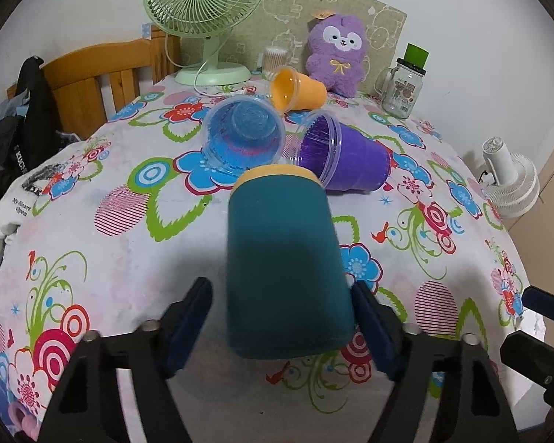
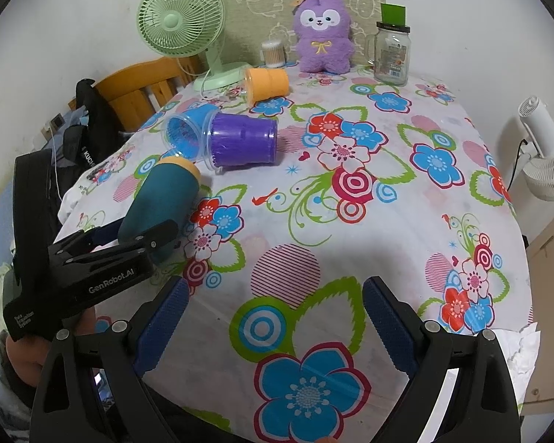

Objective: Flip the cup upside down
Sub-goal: 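Rotate the teal cup in the left tool so its yellow rim faces down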

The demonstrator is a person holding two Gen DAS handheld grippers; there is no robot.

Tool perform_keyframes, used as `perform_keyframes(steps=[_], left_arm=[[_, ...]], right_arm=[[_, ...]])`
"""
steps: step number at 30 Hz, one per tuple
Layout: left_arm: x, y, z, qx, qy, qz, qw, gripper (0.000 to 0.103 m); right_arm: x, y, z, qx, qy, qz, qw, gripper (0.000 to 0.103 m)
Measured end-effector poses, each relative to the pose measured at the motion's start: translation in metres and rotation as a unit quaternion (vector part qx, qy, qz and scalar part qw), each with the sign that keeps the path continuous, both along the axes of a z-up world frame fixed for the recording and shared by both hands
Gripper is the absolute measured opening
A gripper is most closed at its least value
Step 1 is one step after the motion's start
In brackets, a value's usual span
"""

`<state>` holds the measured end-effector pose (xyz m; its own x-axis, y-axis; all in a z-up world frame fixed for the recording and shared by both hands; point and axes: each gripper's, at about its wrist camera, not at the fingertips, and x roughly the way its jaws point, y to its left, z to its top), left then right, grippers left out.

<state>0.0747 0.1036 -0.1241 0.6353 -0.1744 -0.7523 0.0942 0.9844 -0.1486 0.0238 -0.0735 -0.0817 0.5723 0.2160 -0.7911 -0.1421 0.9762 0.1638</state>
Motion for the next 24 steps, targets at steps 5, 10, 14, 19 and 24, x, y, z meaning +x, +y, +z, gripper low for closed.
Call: perform_keyframes(steps=[5, 10, 14, 19, 24], left_arm=[[-0.005, 0.001, 0.003, 0.010, -0.012, -0.001, 0.9999, 0.069], [-0.013, 0.003, 0.017, 0.013, -0.036, 0.001, 0.9993, 0.068], [-0.019, 0.006, 0.029, 0.015, -0.060, 0.004, 0.9981, 0.068], [-0.025, 0.011, 0.043, 0.014, -0.082, 0.008, 0.9965, 0.068], [-0.032, 0.013, 0.055, 0.016, -0.103, 0.013, 0.9945, 0.067]], right_arm=[[-0.001, 0.000, 0.001, 0.000, -0.002, 0.001, 1.000, 0.096], [-0.002, 0.002, 0.003, 0.000, -0.004, 0.003, 1.000, 0.096], [-0.003, 0.004, 0.003, -0.001, -0.006, 0.008, 1.000, 0.096], [-0.006, 0.007, 0.004, -0.001, -0.009, 0.014, 1.000, 0.096], [-0.007, 0.010, 0.005, -0.002, -0.011, 0.019, 1.000, 0.096]])
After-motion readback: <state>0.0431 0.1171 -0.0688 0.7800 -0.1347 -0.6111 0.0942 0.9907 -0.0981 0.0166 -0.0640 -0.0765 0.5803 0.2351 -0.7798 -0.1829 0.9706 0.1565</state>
